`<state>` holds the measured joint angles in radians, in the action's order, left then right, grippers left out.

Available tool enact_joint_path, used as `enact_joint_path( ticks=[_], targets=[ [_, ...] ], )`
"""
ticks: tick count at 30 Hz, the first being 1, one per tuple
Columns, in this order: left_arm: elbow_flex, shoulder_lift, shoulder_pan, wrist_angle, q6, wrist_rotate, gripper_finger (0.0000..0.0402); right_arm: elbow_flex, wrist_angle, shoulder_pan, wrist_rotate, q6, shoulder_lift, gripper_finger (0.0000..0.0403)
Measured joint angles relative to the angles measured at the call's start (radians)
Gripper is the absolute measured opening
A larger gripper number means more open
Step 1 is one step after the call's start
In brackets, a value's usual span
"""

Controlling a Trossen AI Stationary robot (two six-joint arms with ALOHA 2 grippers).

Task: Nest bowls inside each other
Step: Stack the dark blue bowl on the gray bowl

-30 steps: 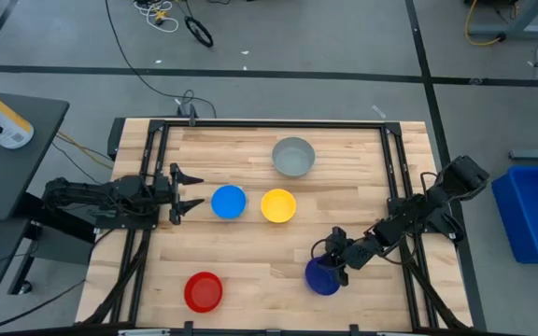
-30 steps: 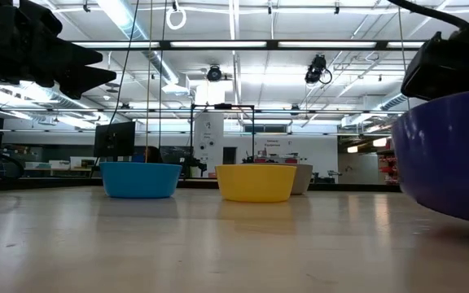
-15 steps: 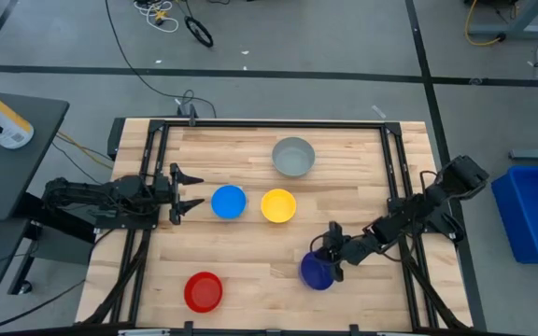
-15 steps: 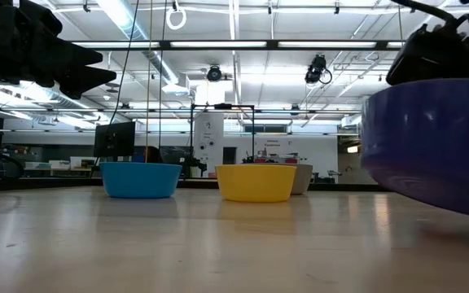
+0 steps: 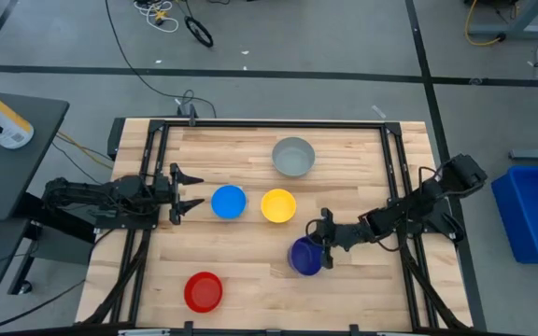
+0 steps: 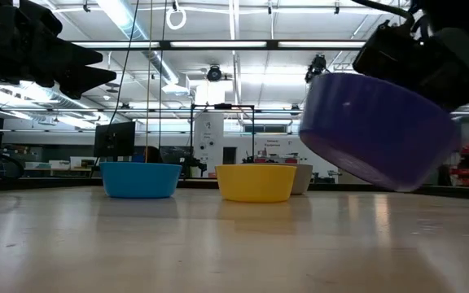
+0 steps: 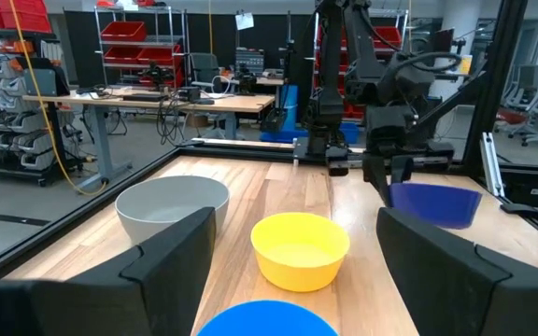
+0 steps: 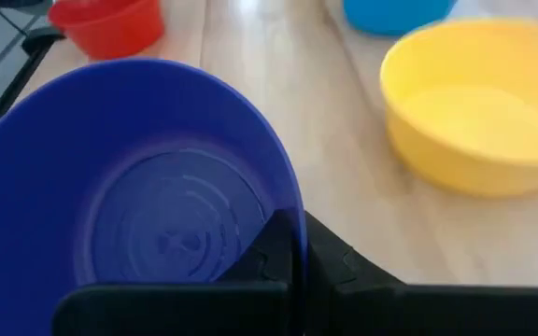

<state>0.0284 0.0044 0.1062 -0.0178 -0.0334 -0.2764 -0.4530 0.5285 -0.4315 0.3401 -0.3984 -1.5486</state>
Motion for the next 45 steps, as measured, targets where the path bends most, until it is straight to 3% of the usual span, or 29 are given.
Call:
enact_joint_path(
  ticks=[10,27,36,45],
  targets=[
    [0.000,0.000,0.000,0.002,0.009,0.000,0.0306,0.000,0.065,0.068,0.000,0.230,0.122,0.0001],
    [0.000,0.000,0.000,0.003,0.008,0.000,0.0307,0.000,-0.146,0.069,0.116,0.510,0.550,0.0001],
    [0.000,0.000,0.000,0.004,0.008,0.000,0.0307,0.000,-0.267,0.061,0.195,0.573,0.694,0.0001],
    [0.000,0.000,0.000,0.005,0.007,0.000,0.0307,0.000,-0.397,-0.029,0.332,0.601,0.865,0.0001]
  ],
)
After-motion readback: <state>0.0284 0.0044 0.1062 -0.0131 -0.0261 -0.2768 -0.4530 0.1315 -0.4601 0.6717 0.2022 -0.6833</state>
